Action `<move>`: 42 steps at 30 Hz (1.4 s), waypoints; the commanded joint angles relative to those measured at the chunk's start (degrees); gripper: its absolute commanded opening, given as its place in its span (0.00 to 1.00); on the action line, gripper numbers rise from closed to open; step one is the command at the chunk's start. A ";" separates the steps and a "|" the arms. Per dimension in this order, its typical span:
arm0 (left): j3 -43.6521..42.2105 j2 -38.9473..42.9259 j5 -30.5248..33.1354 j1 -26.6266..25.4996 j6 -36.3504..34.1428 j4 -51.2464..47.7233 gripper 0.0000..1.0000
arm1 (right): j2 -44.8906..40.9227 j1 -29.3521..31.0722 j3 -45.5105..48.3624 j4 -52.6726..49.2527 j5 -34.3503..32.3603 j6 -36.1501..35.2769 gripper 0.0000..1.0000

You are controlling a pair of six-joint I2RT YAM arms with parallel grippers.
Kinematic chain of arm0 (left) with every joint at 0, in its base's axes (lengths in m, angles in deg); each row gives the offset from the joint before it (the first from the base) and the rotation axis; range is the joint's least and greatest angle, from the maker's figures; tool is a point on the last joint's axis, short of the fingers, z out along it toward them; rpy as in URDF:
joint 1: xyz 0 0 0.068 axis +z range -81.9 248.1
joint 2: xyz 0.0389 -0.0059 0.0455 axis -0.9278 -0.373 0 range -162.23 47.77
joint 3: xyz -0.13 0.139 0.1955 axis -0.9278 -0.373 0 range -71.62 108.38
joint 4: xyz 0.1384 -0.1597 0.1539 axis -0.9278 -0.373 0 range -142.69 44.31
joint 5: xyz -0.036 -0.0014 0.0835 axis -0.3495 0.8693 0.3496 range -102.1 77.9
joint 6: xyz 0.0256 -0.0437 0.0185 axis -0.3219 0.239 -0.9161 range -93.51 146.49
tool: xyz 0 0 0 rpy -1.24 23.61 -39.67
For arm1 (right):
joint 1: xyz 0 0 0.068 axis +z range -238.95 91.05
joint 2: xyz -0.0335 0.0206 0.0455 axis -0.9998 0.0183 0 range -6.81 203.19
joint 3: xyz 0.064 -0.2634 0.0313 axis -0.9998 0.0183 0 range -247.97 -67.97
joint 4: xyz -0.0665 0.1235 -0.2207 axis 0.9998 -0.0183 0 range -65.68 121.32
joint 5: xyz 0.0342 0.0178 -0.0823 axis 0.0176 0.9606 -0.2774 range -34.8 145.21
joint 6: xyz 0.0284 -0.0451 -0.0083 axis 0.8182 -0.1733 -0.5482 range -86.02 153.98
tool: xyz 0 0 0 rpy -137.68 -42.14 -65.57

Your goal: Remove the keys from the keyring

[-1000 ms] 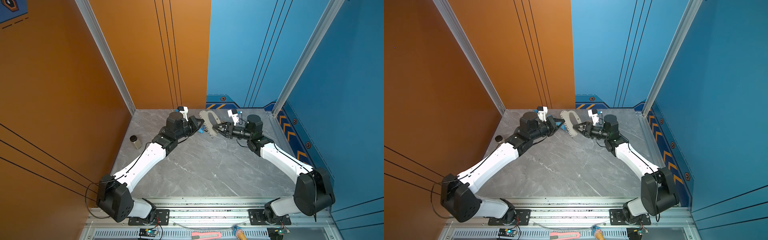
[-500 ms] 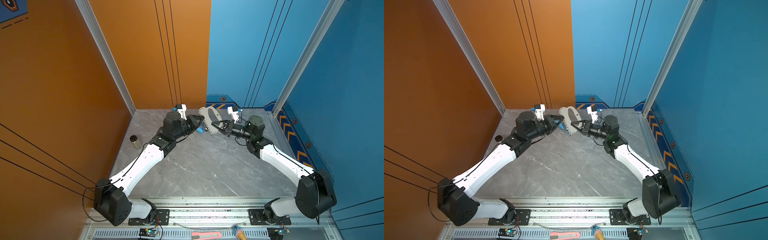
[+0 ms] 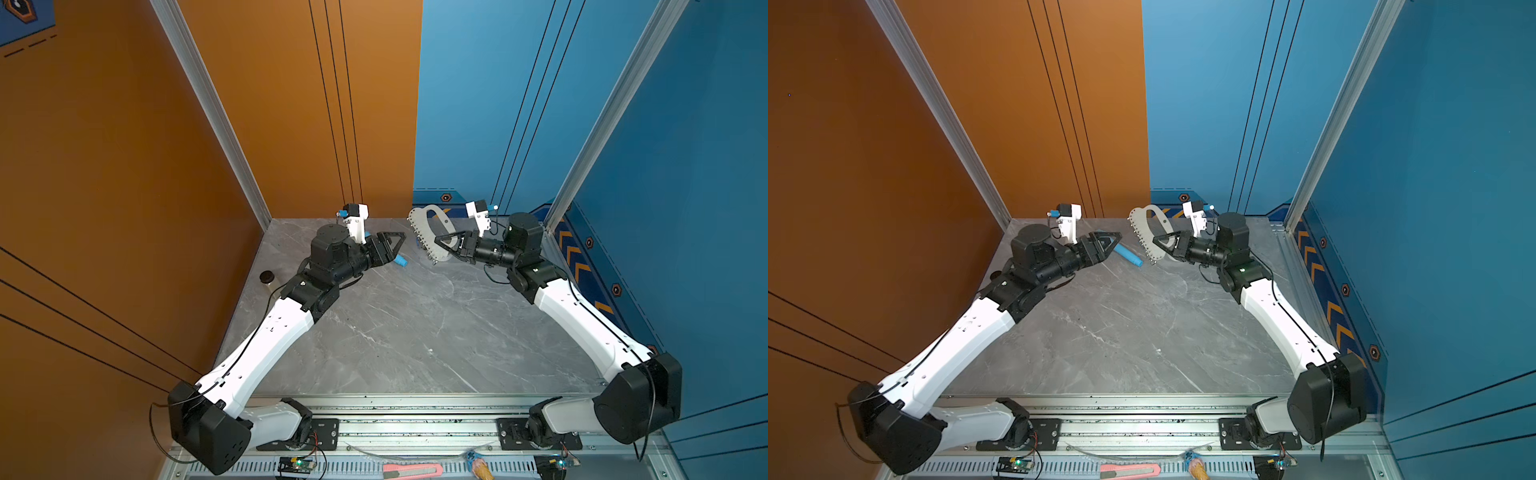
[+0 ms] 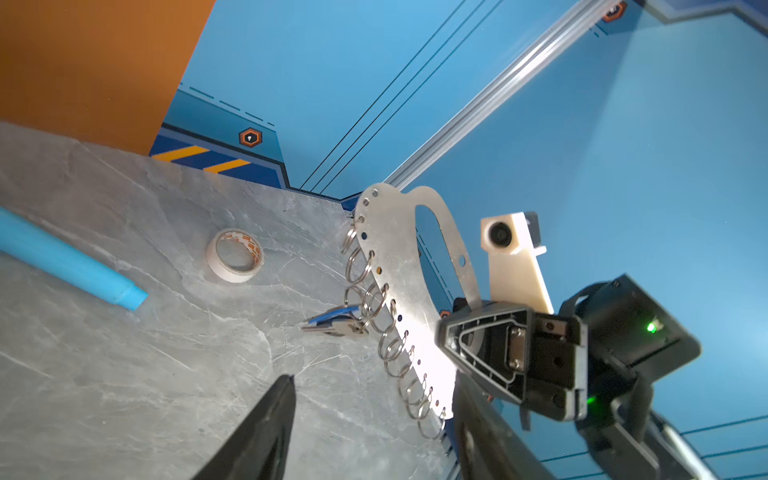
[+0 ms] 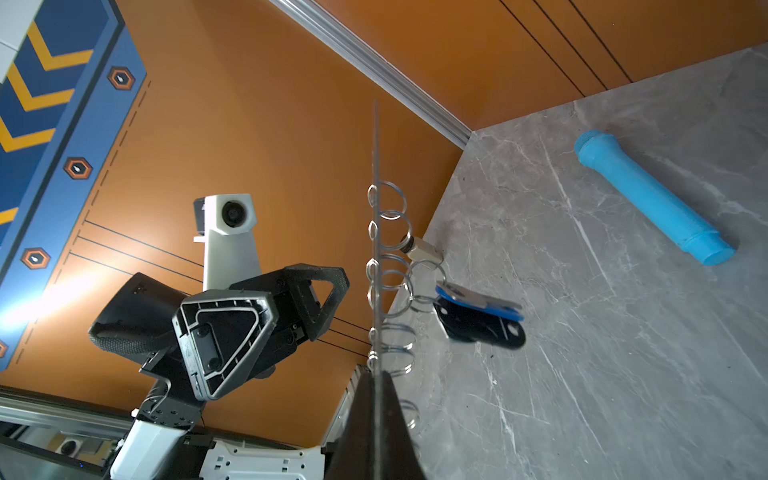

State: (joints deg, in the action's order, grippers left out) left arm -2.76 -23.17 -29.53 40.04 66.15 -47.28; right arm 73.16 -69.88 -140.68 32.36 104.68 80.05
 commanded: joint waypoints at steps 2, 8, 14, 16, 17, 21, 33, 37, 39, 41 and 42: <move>-2.93 2.18 -2.86 0.38 -14.95 -0.37 0.59 | -1.16 0.11 -6.99 -14.74 0.45 -11.87 0.00; -4.17 2.56 -5.45 1.80 -25.34 -0.25 0.54 | 0.80 1.87 -16.21 -28.29 -0.72 -22.89 0.00; -6.20 3.34 -6.81 2.20 -34.77 2.66 0.49 | 1.72 3.05 -21.95 -35.88 -2.32 -30.52 0.00; -7.00 3.67 -7.50 2.34 -36.86 4.09 0.48 | 2.16 4.05 -24.19 -39.24 -3.70 -34.50 0.00; -7.44 3.68 -7.98 2.33 -37.51 4.98 0.48 | 2.27 4.50 -25.29 -40.40 -4.34 -35.75 0.00; -8.72 3.14 -11.21 2.15 -39.09 7.95 0.47 | 2.14 5.62 -27.98 -42.82 -6.74 -39.31 0.00; -9.11 1.96 -13.07 0.43 -42.56 10.11 0.47 | 2.15 8.46 -32.14 -45.59 -8.62 -43.43 0.00; -8.40 1.16 -12.61 -0.28 -43.29 9.94 0.45 | 2.13 8.80 -32.80 -45.60 -8.34 -43.33 0.00; -8.13 0.73 -12.19 -0.75 -43.76 9.98 0.44 | 2.13 8.92 -32.97 -45.60 -8.25 -43.32 0.00; -7.66 0.22 -12.10 -1.11 -44.03 10.02 0.42 | 2.08 8.97 -32.94 -45.60 -8.23 -43.37 0.00; -7.35 0.05 -12.01 -1.29 -44.16 10.02 0.41 | 2.04 9.05 -33.01 -45.58 -8.27 -43.34 0.00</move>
State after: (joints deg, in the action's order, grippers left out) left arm -11.54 -22.51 -40.94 39.39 23.40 -38.14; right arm 75.56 -61.18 -171.80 -13.10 96.88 37.78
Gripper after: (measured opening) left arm 0.412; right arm 0.047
